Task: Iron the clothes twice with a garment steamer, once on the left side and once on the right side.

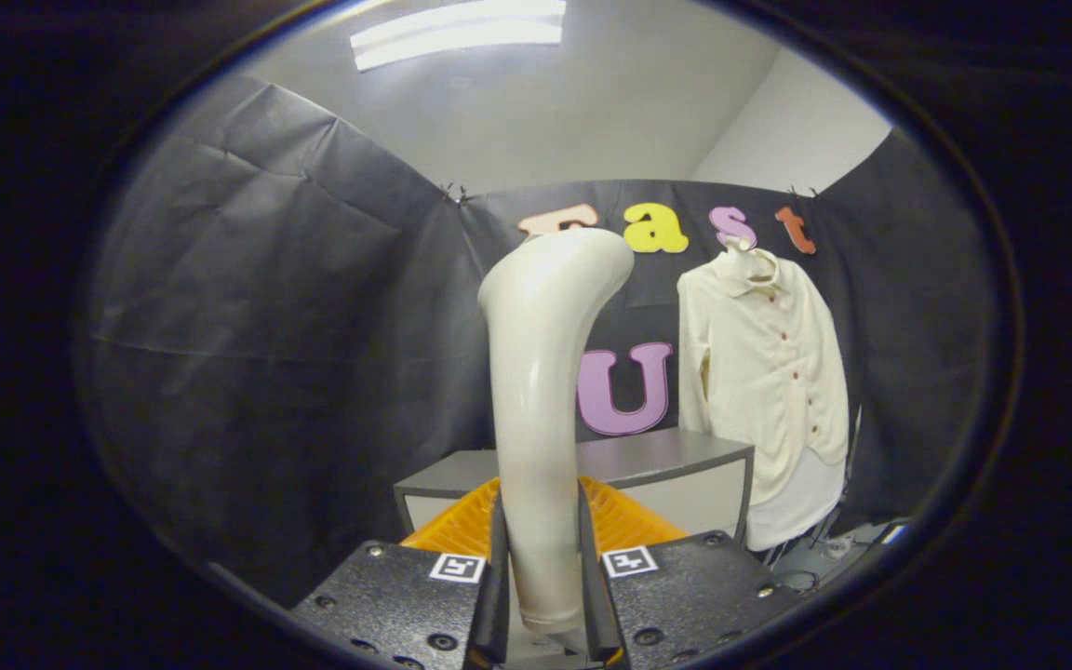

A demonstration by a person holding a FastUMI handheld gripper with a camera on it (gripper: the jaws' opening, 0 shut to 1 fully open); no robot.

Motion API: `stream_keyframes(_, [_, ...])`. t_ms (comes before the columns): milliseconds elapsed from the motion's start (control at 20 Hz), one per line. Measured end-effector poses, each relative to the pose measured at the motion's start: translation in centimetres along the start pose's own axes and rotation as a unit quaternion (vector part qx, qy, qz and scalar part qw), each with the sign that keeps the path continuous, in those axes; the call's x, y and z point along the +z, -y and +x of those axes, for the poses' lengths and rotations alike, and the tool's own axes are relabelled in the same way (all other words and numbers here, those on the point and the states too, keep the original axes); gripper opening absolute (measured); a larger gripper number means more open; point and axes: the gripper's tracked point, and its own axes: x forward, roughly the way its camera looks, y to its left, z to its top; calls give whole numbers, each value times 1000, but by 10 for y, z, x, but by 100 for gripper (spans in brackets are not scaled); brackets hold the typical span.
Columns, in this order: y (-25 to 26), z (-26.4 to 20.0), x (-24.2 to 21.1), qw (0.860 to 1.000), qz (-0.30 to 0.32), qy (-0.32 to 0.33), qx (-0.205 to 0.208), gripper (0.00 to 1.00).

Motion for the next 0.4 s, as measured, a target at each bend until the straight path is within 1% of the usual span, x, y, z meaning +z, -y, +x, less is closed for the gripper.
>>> stream_keyframes(100, [6,-1,-2,1000,-3,-3,-12,31])
stream_keyframes(250, [2,-3,-7,1000,1,-19,-8,31])
stream_keyframes(400, [3,-7,-2,1000,-2,-12,-13,31])
